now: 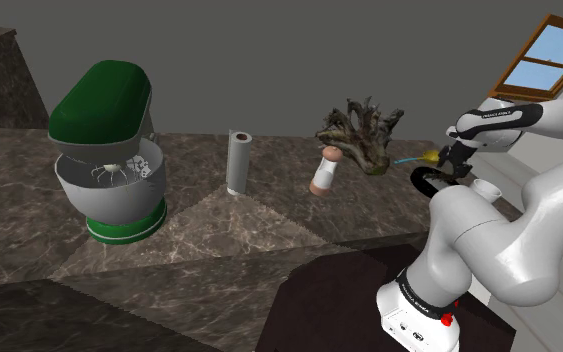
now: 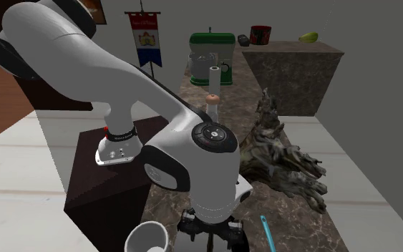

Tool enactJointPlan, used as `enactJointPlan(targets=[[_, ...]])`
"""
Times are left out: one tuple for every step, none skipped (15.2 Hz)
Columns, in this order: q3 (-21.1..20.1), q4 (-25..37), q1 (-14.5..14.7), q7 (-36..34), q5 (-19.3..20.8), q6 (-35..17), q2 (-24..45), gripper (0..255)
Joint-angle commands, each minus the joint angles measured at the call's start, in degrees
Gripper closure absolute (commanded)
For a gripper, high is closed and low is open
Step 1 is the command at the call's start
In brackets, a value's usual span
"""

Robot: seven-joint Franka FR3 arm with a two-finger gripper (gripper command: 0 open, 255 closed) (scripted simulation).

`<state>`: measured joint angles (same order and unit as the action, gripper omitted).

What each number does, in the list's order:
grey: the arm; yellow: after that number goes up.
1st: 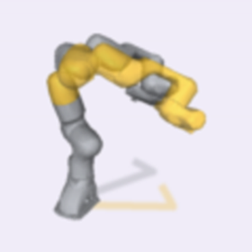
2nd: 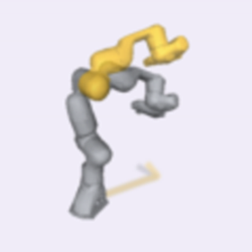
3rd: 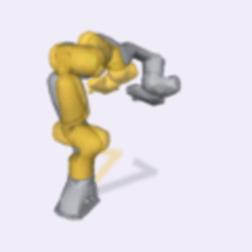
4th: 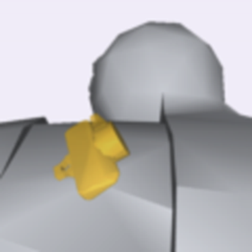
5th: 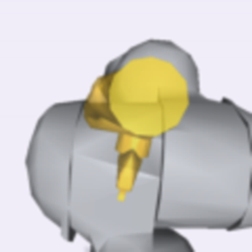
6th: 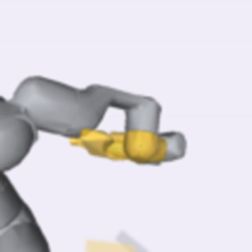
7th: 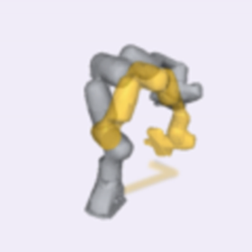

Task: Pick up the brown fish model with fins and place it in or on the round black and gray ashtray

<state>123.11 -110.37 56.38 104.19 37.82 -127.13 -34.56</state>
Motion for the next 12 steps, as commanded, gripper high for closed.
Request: enactJointPlan(targets=[[-1.3,0.2,-0.9,0.7,-1.3,1.1,1.2,0],[-2.5,0.4,-1.8,1.5,-2.5,2.3,2.3,0],[-3.7,0.8,-2.8,2.2,-3.8,3.5,3.4,0],[-4.7,1.1,-3.5,2.8,-4.8,4.4,4.3,0],[-4.7,1.1,-3.5,2.7,-4.8,4.4,4.3,0],[-4.7,1.1,-3.5,2.7,-4.8,4.4,4.3,0],[-4.7,1.1,-3.5,2.7,-4.8,4.4,4.3,0],[-4.7,1.1,-3.5,2.7,-4.8,4.4,4.3,0],[-4.7,1.1,-3.5,2.7,-4.8,4.4,4.3,0],[-4.7,1.1,-3.5,2.7,-4.8,4.4,4.3,0],[-4.7,1.1,-3.5,2.7,-4.8,4.4,4.3,0],[-4.7,1.1,-3.5,2.7,-4.8,4.4,4.3,0]])
